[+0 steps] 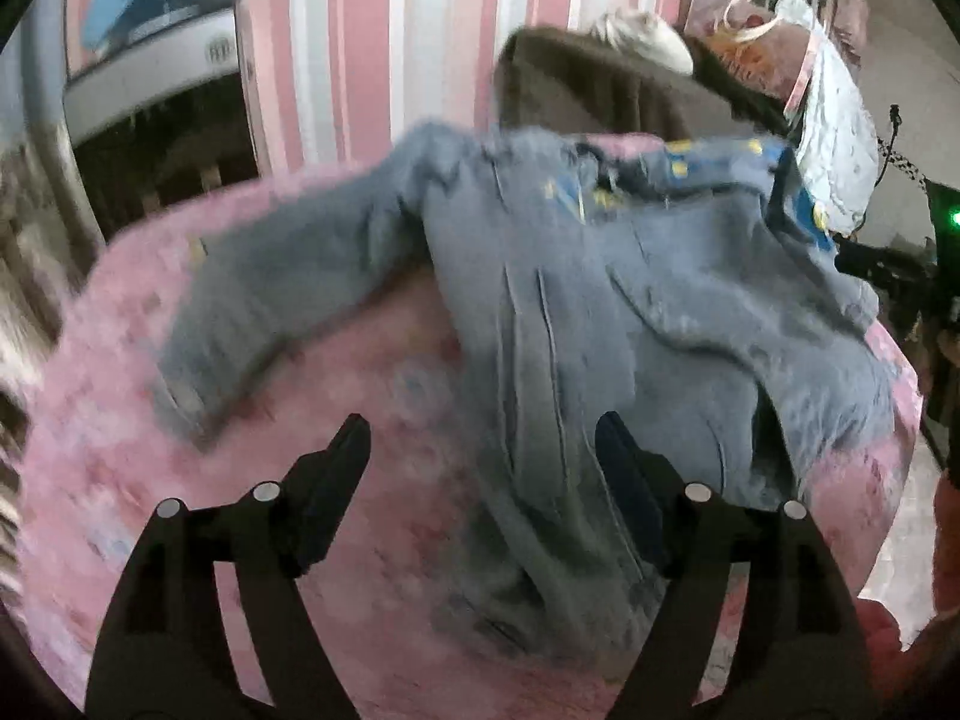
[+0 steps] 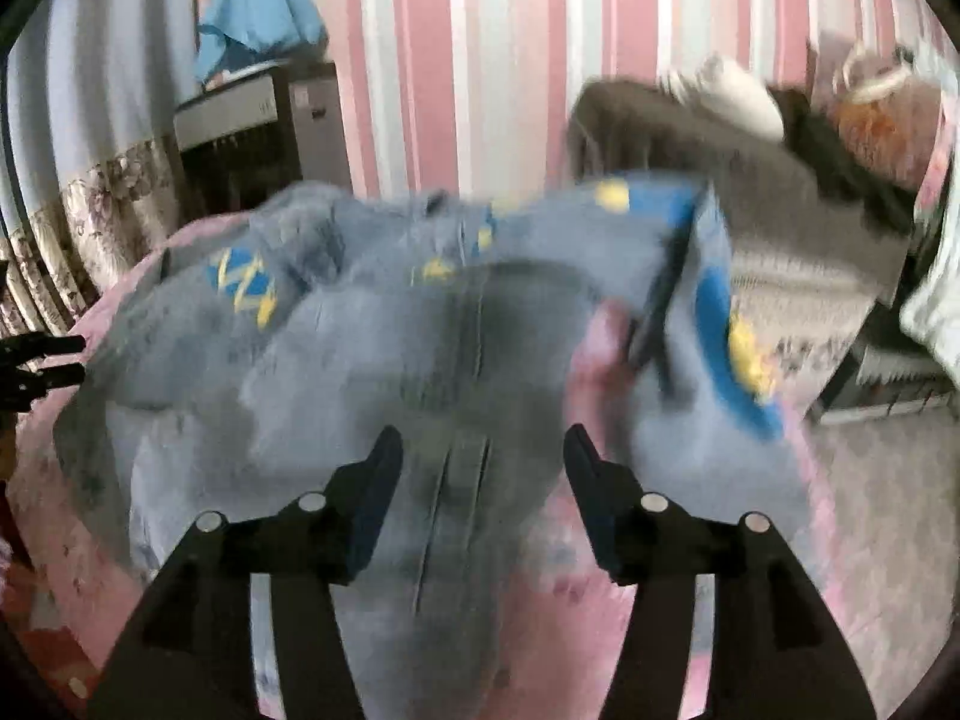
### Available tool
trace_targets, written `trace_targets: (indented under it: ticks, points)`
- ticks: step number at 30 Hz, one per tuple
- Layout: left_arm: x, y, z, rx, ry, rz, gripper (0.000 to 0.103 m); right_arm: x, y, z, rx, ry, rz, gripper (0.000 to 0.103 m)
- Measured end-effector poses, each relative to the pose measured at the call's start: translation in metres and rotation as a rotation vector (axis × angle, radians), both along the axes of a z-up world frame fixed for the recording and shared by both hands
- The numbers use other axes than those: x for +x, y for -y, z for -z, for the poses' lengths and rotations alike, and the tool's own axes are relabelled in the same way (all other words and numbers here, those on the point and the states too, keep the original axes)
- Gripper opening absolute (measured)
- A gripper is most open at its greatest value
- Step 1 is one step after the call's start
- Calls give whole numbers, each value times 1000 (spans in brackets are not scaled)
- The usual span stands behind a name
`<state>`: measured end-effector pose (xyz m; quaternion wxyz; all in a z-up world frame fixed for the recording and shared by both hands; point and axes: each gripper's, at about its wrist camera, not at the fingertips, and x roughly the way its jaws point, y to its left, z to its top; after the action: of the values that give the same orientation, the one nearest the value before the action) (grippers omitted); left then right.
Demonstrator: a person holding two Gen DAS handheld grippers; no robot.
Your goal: Fold large clothes
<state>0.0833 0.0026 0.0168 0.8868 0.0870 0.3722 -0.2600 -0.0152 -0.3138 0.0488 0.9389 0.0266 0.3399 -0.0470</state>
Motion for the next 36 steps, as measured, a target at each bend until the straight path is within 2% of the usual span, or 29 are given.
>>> trace_targets:
  ticks: [1, 3, 7, 10, 14, 17, 19, 22, 26, 29, 30, 33, 35, 36]
  points:
    - [4, -1, -7, 13, 36, -16, 85, 6, 0, -9, -15, 28, -3, 57]
    - [20, 2, -19, 41, 105, -48, 87, 20, 1, -19, -41, 55, -14, 57]
    - [56, 12, -34, 4, 130, -47, 87, 52, 2, -21, -79, 47, -35, 57]
    - [86, 27, -36, -10, 113, -36, 88, 72, 2, -17, -112, 33, -58, 57]
    - [125, 50, -33, 27, 114, -15, 88, 97, 5, -22, -126, 24, -76, 57]
    - [155, 65, -32, 56, 111, 11, 88, 116, 10, -30, -159, 19, -84, 65]
    - [176, 74, -29, 83, 105, 24, 88, 133, 16, -34, -181, -2, -87, 67]
    - [205, 84, -22, 114, 84, 43, 88, 160, 27, -34, -191, -50, -92, 72]
    - [247, 91, -7, 124, 22, 58, 88, 197, 41, -24, -209, -133, -100, 72]
    - [270, 95, 6, 112, -31, 83, 88, 213, 47, -11, -181, -189, -123, 72]
    - [276, 97, 11, 110, -51, 92, 86, 217, 49, -2, -165, -215, -139, 72]
    - [290, 105, 30, 92, -134, 152, 69, 221, 47, 16, -172, -256, -172, 69]
    - [294, 110, 40, 92, -165, 175, 54, 222, 49, 26, -181, -284, -173, 51]
    - [296, 113, 44, 100, -174, 180, 38, 223, 51, 31, -174, -305, -176, 47]
